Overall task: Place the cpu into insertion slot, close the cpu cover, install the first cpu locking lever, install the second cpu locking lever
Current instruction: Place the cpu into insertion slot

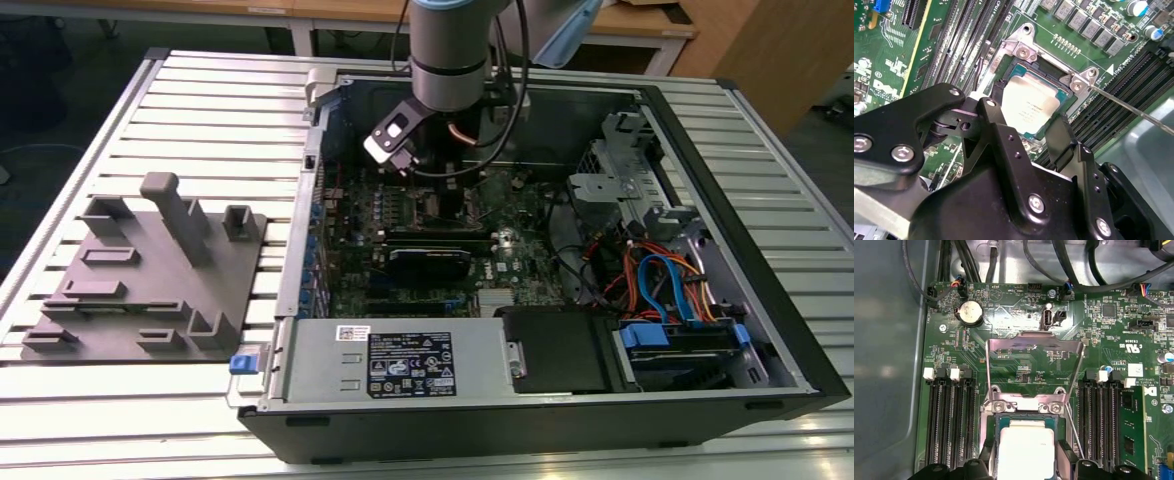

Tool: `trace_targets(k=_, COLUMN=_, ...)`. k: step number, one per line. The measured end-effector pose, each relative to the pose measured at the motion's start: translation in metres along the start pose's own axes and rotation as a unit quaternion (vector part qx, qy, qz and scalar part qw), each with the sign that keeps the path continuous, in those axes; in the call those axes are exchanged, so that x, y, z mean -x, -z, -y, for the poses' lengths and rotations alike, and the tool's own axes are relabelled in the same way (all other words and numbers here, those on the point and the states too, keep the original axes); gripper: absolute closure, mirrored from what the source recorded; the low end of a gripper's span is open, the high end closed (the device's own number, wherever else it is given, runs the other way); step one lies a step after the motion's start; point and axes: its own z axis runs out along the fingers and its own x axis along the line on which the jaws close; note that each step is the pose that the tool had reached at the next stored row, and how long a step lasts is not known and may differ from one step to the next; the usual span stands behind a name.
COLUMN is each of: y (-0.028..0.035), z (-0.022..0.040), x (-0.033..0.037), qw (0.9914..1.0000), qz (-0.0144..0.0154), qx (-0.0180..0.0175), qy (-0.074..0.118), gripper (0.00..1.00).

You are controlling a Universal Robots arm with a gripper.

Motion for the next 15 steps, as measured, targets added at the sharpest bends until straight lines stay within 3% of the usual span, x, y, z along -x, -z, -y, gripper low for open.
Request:
trace_targets(k=7, y=0.0067, z=-0.0008, x=0.0001, qw=1.00000, qz=0.0000, qx=-0.0031, qy=0.000, gripper=0.41)
trace_targets(k=9, y=0.0084, z=-0.0013, x=0.0001, qw=0.99999, qz=-0.0001, qx=-0.0047, qy=0.000, gripper=0.54)
trace_targets(k=10, y=0.0088, z=-0.0017, x=0.0001, qw=0.99998, qz=-0.0001, qx=-0.0061, qy=0.000, gripper=0.54)
trace_targets(k=15, y=0.0093, z=-0.0045, x=0.0002, qw=0.99988, qz=-0.0014, qx=-0.0152, qy=0.000, gripper=0.77)
